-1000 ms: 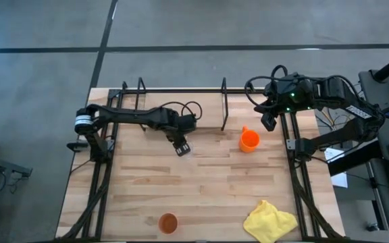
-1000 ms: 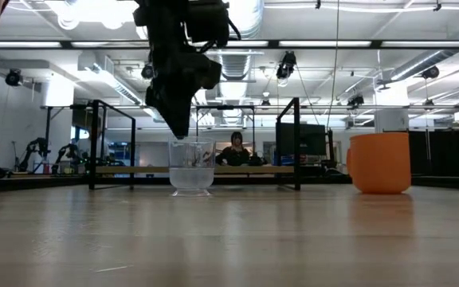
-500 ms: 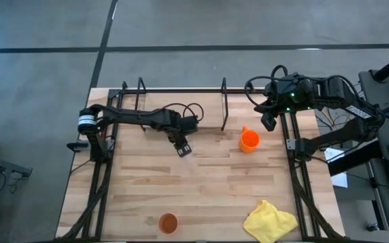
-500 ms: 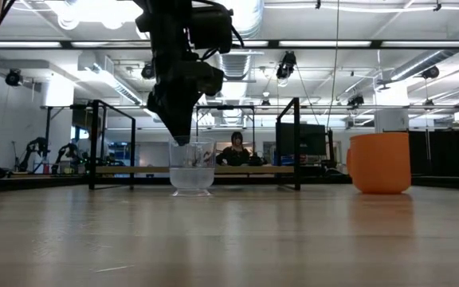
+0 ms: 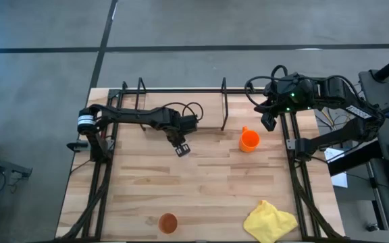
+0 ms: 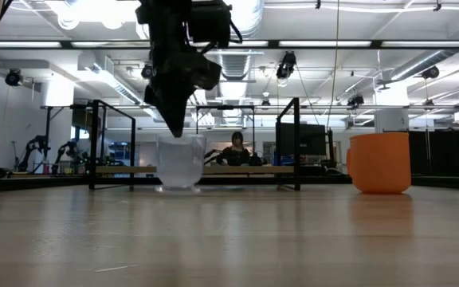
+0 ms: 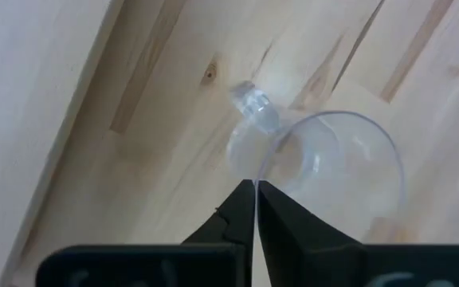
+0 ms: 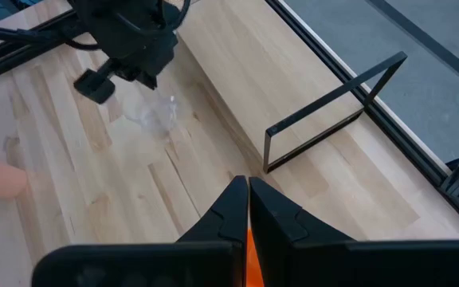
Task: Stack small to large cups/mugs on shelf
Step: Put the transparent mug on the shelf, then put the orange mug on the shelf
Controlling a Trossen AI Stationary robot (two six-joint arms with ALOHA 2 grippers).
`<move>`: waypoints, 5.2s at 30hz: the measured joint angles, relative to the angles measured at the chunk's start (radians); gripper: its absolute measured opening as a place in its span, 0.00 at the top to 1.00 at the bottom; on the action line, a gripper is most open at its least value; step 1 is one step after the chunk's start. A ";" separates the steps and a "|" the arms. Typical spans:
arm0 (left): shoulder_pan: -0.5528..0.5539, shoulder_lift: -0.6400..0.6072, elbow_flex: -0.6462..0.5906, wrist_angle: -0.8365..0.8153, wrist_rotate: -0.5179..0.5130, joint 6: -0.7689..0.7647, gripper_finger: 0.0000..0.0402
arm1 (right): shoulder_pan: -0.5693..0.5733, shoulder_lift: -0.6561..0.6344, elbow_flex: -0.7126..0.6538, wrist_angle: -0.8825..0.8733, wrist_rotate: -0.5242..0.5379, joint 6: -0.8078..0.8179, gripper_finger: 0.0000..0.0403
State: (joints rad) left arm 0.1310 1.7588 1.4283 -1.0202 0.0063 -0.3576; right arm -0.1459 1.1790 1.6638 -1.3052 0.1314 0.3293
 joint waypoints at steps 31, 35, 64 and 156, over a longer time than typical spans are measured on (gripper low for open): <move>0.490 -0.208 0.110 -0.221 -0.131 0.165 1.00 | 0.000 0.000 0.000 0.001 0.000 0.011 0.98; 0.587 -0.208 0.076 -0.214 -0.085 0.165 1.00 | 0.000 0.000 0.000 0.001 0.000 0.011 0.98; 0.640 -0.206 -0.103 -0.075 -0.037 0.243 1.00 | 0.000 0.001 -0.051 0.002 0.000 0.011 0.98; 0.640 -0.670 0.137 0.122 0.046 0.312 0.85 | 0.010 0.182 -0.050 -0.249 -0.105 0.015 0.97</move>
State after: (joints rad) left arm 0.7708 1.0889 1.5652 -0.8980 0.0523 -0.0452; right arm -0.1356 1.3608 1.6135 -1.5544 0.0269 0.3438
